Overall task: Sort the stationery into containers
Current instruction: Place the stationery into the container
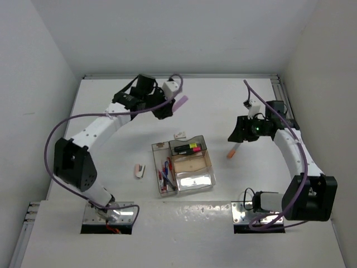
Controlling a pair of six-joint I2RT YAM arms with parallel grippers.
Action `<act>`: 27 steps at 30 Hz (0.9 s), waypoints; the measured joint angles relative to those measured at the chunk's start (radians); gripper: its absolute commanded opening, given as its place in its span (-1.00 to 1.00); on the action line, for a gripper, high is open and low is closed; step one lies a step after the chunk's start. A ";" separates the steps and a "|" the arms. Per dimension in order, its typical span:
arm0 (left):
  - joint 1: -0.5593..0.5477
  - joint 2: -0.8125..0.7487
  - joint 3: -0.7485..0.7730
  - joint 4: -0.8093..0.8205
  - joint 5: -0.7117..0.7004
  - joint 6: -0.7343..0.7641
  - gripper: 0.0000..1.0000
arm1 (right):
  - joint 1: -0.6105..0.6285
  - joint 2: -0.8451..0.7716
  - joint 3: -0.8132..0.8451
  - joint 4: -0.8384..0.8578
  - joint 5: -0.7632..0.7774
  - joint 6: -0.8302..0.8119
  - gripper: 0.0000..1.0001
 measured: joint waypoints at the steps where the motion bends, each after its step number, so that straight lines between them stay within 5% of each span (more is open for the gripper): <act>1: -0.039 -0.024 0.006 -0.016 0.029 0.035 -1.00 | -0.016 -0.011 -0.018 0.005 0.002 0.021 0.12; 10: -0.367 -0.042 -0.073 -0.144 0.117 0.150 -1.00 | -0.158 -0.054 -0.106 0.040 0.054 0.173 0.13; 27: -0.436 0.117 -0.084 -0.208 0.081 0.156 -1.00 | -0.212 0.062 -0.182 0.126 0.109 0.401 0.12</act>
